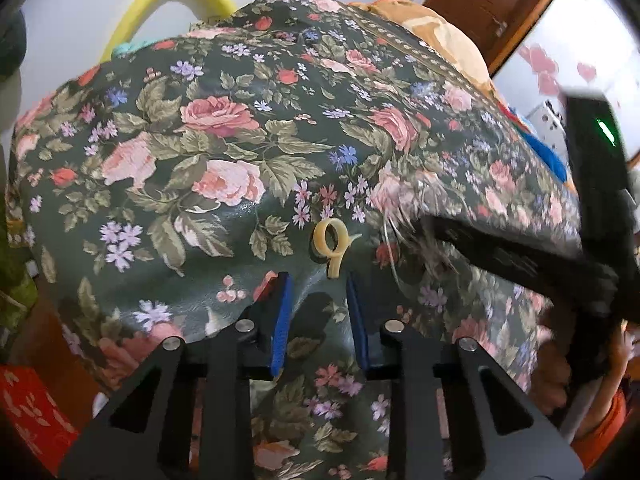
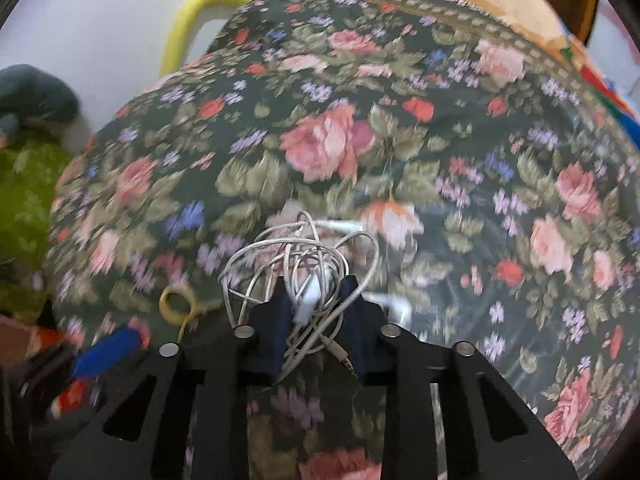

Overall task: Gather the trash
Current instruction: 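Grasp the white earphone cable with the right tool while the left tool grasps the yellow clip, then lift the cable and clip and carry them over the bin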

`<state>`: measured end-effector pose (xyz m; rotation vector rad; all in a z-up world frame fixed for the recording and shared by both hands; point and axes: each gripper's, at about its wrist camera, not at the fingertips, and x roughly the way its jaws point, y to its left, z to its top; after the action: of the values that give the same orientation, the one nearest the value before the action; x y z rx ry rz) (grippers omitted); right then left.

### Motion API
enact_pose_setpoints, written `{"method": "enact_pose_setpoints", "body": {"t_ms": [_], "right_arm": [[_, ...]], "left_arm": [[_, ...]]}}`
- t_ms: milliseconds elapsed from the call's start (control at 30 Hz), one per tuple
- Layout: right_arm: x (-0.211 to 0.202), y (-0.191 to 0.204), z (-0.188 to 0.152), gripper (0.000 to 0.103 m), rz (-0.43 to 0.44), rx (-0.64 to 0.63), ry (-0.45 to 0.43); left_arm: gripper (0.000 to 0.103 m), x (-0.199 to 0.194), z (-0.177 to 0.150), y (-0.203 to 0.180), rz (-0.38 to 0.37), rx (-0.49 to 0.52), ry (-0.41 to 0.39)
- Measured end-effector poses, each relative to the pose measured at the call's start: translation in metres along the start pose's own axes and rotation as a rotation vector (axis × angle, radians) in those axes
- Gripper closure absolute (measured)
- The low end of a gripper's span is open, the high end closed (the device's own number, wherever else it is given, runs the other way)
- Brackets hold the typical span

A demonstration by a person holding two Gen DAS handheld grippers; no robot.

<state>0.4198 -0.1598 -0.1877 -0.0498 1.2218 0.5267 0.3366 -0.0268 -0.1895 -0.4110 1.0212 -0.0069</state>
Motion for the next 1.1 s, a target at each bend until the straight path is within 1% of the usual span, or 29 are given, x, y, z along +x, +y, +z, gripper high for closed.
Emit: {"method": "enact_pose_setpoints", "body": {"t_ms": [33,67,133,200,233,300,333,367,433,500,600,700,833,1000,1100], "right_arm": [[-0.003,-0.006,-0.004,0.094,0.033,0.028,0.008],[-0.006,-0.012,-0.011,0.094,0.042,0.052,0.001],[-0.011,-0.015,-0.023,0.094,0.036,0.062,-0.015],[-0.017,-0.017,-0.037,0.094,0.031,0.063,-0.032],[-0.020,-0.017,-0.041,0.094,0.021,0.063,-0.036],[-0.028,-0.016,-0.053,0.094,-0.004,0.057,-0.049],[-0.029,-0.016,-0.055,0.094,-0.014,0.052,-0.052],[-0.032,-0.015,-0.060,0.094,-0.026,0.049,-0.056],[-0.033,-0.015,-0.061,0.094,-0.047,0.043,-0.061],[-0.036,-0.014,-0.064,0.094,-0.058,0.040,-0.064],[-0.039,-0.013,-0.063,0.094,-0.066,0.042,-0.070],[-0.046,-0.011,-0.063,0.094,-0.073,0.045,-0.082],[-0.062,-0.007,-0.065,0.094,-0.065,0.050,-0.098],[-0.084,0.010,-0.071,0.094,-0.072,0.035,-0.124],[-0.098,0.025,-0.075,0.094,-0.067,0.023,-0.138]], "left_arm": [[0.076,0.003,0.002,0.002,-0.005,-0.023,-0.005],[0.076,0.005,0.005,0.003,-0.008,-0.040,-0.007],[0.076,0.010,0.010,0.004,-0.032,-0.086,-0.007],[0.076,0.014,0.014,0.003,-0.040,-0.109,-0.010],[0.077,0.017,0.016,0.001,-0.032,-0.107,-0.009],[0.087,0.023,0.019,-0.003,-0.005,-0.100,0.000],[0.088,0.025,0.020,-0.005,0.007,-0.098,0.000],[0.092,0.025,0.020,-0.007,0.017,-0.098,-0.008],[0.093,0.026,0.020,-0.011,0.046,-0.088,-0.014],[0.098,0.023,0.018,-0.017,0.073,-0.057,-0.015],[0.098,0.016,0.014,-0.022,0.086,-0.022,-0.005],[0.098,0.003,0.006,-0.028,0.097,0.021,-0.003],[0.098,-0.026,-0.005,-0.036,0.091,0.062,-0.028],[0.098,-0.064,-0.019,-0.039,0.087,0.084,-0.048],[0.098,-0.085,-0.034,-0.038,0.113,0.112,-0.053]]}}
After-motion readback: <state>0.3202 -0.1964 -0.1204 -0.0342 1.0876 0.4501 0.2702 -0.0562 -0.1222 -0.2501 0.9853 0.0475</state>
